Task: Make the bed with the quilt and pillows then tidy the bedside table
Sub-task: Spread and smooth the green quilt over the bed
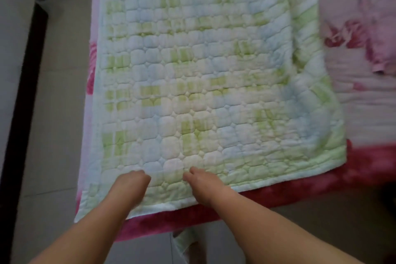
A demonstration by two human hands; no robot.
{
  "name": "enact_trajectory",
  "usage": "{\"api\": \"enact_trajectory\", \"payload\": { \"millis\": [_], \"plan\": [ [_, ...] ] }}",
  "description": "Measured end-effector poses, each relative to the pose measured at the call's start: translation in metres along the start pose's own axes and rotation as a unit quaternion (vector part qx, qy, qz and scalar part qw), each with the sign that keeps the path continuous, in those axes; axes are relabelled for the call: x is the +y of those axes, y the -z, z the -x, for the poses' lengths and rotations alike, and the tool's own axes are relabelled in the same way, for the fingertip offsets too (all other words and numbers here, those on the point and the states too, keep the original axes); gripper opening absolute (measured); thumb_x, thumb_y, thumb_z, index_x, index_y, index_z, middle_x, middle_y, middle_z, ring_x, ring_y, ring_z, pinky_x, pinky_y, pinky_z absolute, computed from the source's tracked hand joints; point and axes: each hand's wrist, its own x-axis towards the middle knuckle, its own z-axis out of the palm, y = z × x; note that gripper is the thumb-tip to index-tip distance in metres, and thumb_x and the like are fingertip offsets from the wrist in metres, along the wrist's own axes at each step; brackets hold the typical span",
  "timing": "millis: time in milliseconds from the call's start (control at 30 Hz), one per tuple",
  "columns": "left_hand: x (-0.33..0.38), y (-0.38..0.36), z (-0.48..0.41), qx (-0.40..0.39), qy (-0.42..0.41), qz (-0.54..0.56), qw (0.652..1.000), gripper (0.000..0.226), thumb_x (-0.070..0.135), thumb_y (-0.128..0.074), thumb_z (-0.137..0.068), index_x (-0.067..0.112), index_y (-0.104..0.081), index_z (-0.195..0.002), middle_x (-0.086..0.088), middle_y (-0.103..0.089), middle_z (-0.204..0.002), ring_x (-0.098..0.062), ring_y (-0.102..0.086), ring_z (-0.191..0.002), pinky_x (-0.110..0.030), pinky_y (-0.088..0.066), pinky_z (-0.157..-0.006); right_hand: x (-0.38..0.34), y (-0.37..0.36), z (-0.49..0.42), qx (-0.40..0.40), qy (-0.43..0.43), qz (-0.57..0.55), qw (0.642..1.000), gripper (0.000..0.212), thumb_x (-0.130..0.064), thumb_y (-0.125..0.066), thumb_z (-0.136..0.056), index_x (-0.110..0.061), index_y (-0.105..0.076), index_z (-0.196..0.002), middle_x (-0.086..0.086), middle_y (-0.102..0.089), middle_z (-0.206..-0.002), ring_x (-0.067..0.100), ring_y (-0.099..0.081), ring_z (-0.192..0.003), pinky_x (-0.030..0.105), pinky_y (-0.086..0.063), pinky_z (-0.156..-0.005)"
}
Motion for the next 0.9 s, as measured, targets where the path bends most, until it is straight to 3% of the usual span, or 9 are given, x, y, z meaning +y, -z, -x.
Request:
{"api": "enact_trajectory", "payload": {
  "millis": [100,400,533,633,800,900],
  "plan": [
    [0.054,0.057,-0.018,0.022,-0.04,-0.007,0.999,0.023,0.016,-0.048,-0.092,0.018,-0.056,-0.114,-0.001,-0.054,-0.12,-0.022,-0.055,-0.112,-0.031,-0.046,-0.083,0.067,0.034,0.04,0.042,-0.072,-0.029,0.996,0.039,0.0,-0.043,-0.088,-0.009,-0.045,-0.126,0.016,-0.043,-0.124,0.036,-0.051,-0.113,0.042,-0.045,-0.085],
    [0.263,0.195,-0.062,0.057,-0.13,0.063,0.988,0.032,0.021,-0.057,-0.091,0.022,-0.056,-0.122,0.001,-0.049,-0.13,-0.02,-0.053,-0.116,-0.03,-0.046,-0.089,0.269,0.105,0.178,0.122,-0.225,-0.1,0.962,0.047,-0.001,-0.04,-0.089,-0.016,-0.041,-0.133,0.01,-0.041,-0.134,0.031,-0.052,-0.115,0.038,-0.044,-0.091],
    [0.357,0.249,-0.077,0.121,-0.208,0.064,0.968,0.03,0.014,-0.056,-0.09,0.016,-0.06,-0.12,0.001,-0.051,-0.124,-0.022,-0.053,-0.112,-0.034,-0.047,-0.087,0.336,0.132,0.214,0.155,-0.254,-0.115,0.948,0.047,-0.006,-0.038,-0.09,-0.017,-0.041,-0.135,0.009,-0.045,-0.136,0.03,-0.048,-0.123,0.034,-0.039,-0.1],
    [0.403,0.278,-0.094,0.185,-0.28,0.051,0.941,0.03,0.008,-0.05,-0.09,0.01,-0.061,-0.118,-0.004,-0.053,-0.127,-0.024,-0.05,-0.118,-0.036,-0.045,-0.095,0.365,0.148,0.219,0.16,-0.264,-0.14,0.941,0.054,-0.007,-0.036,-0.089,-0.019,-0.035,-0.142,0.007,-0.043,-0.143,0.027,-0.046,-0.128,0.035,-0.035,-0.107],
    [0.443,0.336,-0.151,0.26,-0.368,-0.051,0.891,0.049,-0.002,-0.037,-0.09,0.005,-0.049,-0.137,-0.01,-0.04,-0.149,-0.029,-0.028,-0.143,-0.038,-0.022,-0.116,0.4,0.185,0.2,0.201,-0.24,-0.22,0.924,0.063,-0.006,-0.035,-0.091,-0.023,-0.024,-0.15,0.0,-0.037,-0.151,0.018,-0.041,-0.134,0.028,-0.033,-0.11],
    [0.453,0.373,-0.196,0.232,-0.362,-0.146,0.891,0.053,0.007,-0.032,-0.099,0.012,-0.026,-0.15,-0.004,-0.017,-0.16,-0.026,-0.003,-0.149,-0.042,-0.004,-0.121,0.425,0.214,0.18,0.24,-0.241,-0.257,0.904,0.059,-0.008,-0.038,-0.093,-0.022,-0.027,-0.149,0.001,-0.04,-0.15,0.016,-0.042,-0.134,0.026,-0.034,-0.108]
  ]
}}
